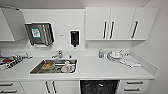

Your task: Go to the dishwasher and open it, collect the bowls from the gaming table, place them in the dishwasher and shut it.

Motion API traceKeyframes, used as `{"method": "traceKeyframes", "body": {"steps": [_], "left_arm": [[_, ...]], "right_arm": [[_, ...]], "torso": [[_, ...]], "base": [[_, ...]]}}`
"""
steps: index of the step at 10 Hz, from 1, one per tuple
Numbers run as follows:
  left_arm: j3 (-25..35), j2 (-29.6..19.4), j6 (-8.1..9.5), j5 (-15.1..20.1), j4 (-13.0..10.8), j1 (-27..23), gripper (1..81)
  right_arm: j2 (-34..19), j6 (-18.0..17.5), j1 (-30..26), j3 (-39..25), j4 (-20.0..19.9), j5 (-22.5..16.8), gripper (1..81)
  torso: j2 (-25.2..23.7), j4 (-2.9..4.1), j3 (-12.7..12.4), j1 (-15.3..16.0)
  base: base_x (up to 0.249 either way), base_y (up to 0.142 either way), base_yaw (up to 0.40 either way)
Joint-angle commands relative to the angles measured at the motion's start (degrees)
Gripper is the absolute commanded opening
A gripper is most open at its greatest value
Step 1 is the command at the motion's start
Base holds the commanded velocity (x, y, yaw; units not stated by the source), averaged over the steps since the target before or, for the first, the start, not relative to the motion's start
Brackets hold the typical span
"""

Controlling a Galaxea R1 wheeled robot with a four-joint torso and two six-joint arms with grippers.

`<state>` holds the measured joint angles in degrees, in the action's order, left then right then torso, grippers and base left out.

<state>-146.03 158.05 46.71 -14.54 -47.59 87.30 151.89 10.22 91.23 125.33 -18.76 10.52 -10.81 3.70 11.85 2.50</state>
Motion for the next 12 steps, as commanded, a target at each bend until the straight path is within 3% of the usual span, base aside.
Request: {"method": "traceKeyframes", "body": {"steps": [1,3,4,5,7,12], "left_arm": [[5.13,-5.63,1.18,1.45,0.39,-2.87,1.0],[8.92,-8.71,1.71,1.18,0.40,-3.75,1.0],[9.79,-9.76,2.15,1.18,0.39,-4.28,1.0],[9.97,-10.55,2.68,1.18,0.48,-5.15,1.0],[11.20,-13.10,4.70,1.18,0.39,-7.62,1.0],[21.83,-22.07,5.93,1.80,0.04,-14.64,1.0]], "right_arm": [[-1.74,-0.02,-2.32,-1.24,0.92,-3.49,1.0],[-1.74,-0.02,-2.41,-1.15,0.92,-3.49,1.0],[-1.74,-0.02,-2.41,-1.15,1.01,-3.49,1.0],[-1.83,-0.02,-2.41,-1.15,1.00,-3.49,1.0],[-1.83,-0.02,-2.41,-1.06,1.00,-3.40,1.0],[-1.75,-0.02,-2.41,-1.32,0.92,-3.31,1.0]], "torso": [[0.00,0.00,5.25,0.00],[0.00,0.00,8.81,-0.02],[0.02,0.00,5.40,0.00],[0.02,0.00,7.17,0.02],[0.07,0.00,8.35,0.05],[0.07,0.00,8.39,0.07]], "base": [[0.000,0.000,0.000],[0.000,0.000,0.000],[0.000,0.000,0.000],[0.000,0.000,0.000],[0.000,0.000,0.000],[0.000,0.000,0.000]]}}
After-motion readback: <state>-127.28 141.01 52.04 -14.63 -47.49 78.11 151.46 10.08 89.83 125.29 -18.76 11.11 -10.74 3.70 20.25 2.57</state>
